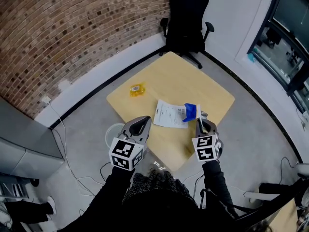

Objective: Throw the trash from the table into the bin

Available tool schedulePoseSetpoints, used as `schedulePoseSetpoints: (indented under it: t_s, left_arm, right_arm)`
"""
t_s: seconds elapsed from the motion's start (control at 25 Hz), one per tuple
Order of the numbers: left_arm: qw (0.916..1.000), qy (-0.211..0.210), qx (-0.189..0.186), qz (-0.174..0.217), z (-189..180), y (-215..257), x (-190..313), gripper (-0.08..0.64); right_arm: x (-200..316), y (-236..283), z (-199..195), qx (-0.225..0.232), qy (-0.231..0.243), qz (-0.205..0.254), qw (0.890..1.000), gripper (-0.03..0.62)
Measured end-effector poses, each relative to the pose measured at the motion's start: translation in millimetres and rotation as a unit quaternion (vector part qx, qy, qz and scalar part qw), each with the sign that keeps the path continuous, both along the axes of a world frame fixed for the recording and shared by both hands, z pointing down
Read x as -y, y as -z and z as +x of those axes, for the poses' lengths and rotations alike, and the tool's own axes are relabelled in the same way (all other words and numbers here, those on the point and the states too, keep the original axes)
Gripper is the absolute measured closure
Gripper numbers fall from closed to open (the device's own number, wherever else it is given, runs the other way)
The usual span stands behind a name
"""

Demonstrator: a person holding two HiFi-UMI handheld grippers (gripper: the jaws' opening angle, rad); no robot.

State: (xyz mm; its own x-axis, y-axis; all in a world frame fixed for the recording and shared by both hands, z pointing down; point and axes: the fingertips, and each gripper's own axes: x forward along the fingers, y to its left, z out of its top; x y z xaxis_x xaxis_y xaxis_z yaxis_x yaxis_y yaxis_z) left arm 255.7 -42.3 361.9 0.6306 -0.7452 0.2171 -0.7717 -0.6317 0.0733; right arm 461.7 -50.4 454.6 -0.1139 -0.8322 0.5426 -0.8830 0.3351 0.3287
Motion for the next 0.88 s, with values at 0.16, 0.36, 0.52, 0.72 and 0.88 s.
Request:
schedulePoseSetpoints:
  t_s: [0.16, 0.36, 0.52, 0.72, 0.88]
  left_arm:
    - [0.9998, 0.018, 0.0, 0.007, -4, 4, -20, 0.561]
    - [0.9986, 0.052, 0.006, 0.014, -21, 3, -51, 0.561]
    - [0.996, 0.089, 0.008, 0.012, -40, 2, -76, 0.561]
    - [0.9923, 0.122, 0.017, 0.01, -64, 3, -100, 0.561]
    - [0.9873, 0.157, 0.018, 0.013, -90, 7, -110, 0.561]
  right_arm:
    - [-11, 10, -12, 0.015, 0.025, 0.014, 0.999, 0.575]
    - [-29, 17, -22, 0.021, 0.05, 0.024, 0.998, 0.575]
    - [-38, 23, -40, 0.034, 0.084, 0.03, 0.995, 0.575]
    - [-46, 21, -70, 0.043, 0.121, 0.023, 0.991, 0.575]
    - [-50, 21, -101, 0.051, 0.154, 0.019, 0.987, 0.575]
